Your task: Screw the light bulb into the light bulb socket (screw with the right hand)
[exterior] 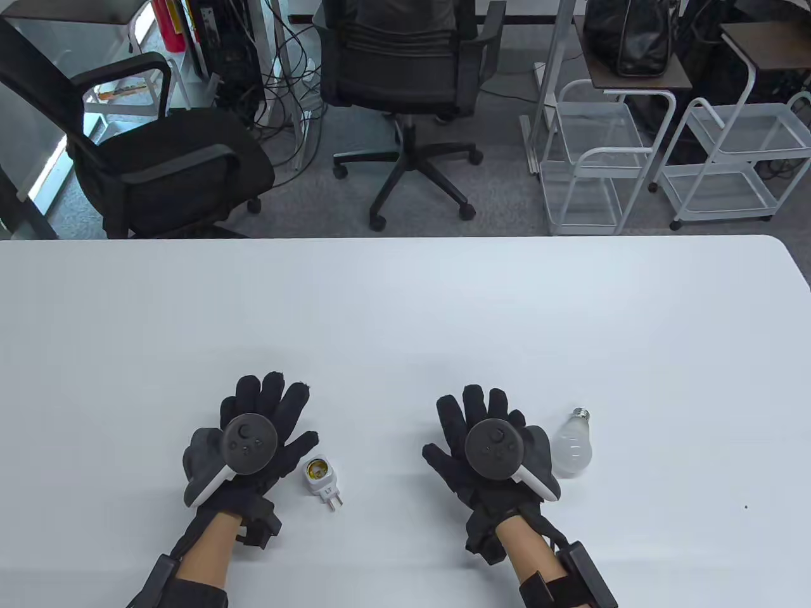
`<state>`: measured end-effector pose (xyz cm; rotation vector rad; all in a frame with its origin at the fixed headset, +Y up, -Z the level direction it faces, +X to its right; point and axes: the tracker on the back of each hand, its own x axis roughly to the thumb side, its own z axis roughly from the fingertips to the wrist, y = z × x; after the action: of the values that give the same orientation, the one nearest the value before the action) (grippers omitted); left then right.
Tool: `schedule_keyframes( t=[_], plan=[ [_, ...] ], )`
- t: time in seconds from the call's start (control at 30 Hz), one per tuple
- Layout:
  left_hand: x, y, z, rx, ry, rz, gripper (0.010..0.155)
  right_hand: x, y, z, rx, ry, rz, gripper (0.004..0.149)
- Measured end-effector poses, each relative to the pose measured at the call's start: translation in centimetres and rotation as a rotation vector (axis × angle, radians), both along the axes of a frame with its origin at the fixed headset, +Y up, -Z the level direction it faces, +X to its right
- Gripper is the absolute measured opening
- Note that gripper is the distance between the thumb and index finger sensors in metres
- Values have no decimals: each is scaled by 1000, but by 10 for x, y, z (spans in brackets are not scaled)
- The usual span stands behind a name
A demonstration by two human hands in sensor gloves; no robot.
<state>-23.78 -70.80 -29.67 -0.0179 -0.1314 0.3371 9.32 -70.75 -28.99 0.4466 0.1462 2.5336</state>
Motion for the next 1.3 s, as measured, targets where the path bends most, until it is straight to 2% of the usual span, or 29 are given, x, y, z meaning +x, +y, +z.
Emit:
schedule_keyframes(
  t=[0.57, 0.73, 0.83, 0.97, 1.03, 1.13, 1.3],
  plan=[
    [-8, -1, -2, -48, 7, 92, 76, 3, 1, 0, -14, -9, -37, 68],
    [-11, -1, -6, -133, -102, 178, 78, 5, 3, 0, -16, -10, -59, 68],
    [-8, -7, -9, -240, -202, 243, 84, 6, 4, -1, -19, -9, -79, 68],
    [3, -18, -10, -355, -279, 120, 89, 8, 3, 0, -36, 0, -97, 68],
    [7, -22, -11, -378, -274, 50, 89, 9, 4, 0, -33, -2, -97, 68],
    [9, -28, -13, -413, -270, 54, 88, 11, 5, 0, -32, -9, -101, 68],
    [8, -35, -15, -459, -250, -12, 79, 12, 5, 0, -28, -16, -105, 68]
  ],
)
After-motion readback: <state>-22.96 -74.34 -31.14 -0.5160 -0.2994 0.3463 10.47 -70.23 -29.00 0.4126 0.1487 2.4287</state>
